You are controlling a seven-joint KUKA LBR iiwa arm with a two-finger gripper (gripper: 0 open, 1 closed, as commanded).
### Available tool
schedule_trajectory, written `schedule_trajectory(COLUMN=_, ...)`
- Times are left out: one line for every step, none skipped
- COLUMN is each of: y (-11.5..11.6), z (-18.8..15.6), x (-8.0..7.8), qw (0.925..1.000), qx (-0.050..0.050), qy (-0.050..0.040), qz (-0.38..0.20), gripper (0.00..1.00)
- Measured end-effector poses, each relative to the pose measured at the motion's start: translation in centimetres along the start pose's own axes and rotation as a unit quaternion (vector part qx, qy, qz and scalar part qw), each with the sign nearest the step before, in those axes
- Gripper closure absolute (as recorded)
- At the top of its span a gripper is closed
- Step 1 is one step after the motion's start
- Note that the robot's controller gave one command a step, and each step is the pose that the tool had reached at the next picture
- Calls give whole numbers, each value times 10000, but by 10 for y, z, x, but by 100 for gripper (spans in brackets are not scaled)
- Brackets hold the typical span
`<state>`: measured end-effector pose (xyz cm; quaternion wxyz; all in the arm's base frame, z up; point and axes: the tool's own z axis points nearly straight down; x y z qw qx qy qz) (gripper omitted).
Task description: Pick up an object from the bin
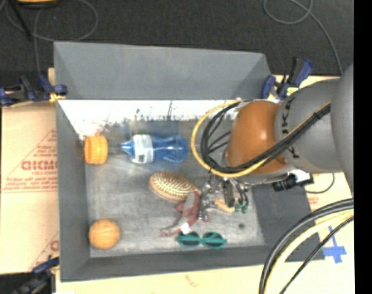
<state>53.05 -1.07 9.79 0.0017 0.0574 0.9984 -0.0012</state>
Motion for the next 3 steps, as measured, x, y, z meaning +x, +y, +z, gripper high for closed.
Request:
schedule_trajectory(y=0, z=0, x=0, qw=10000, qx=0, qy=0, qz=-1, gripper=100)
schedule_trajectory(y=-9, z=-40, x=-2, qw=10000, qx=-10, qy=46, qz=75, gripper=100)
schedule_trajectory(y=-9, z=-102, x=-4, qw=9999, qx=-2, qy=21, qz=-132, gripper=100)
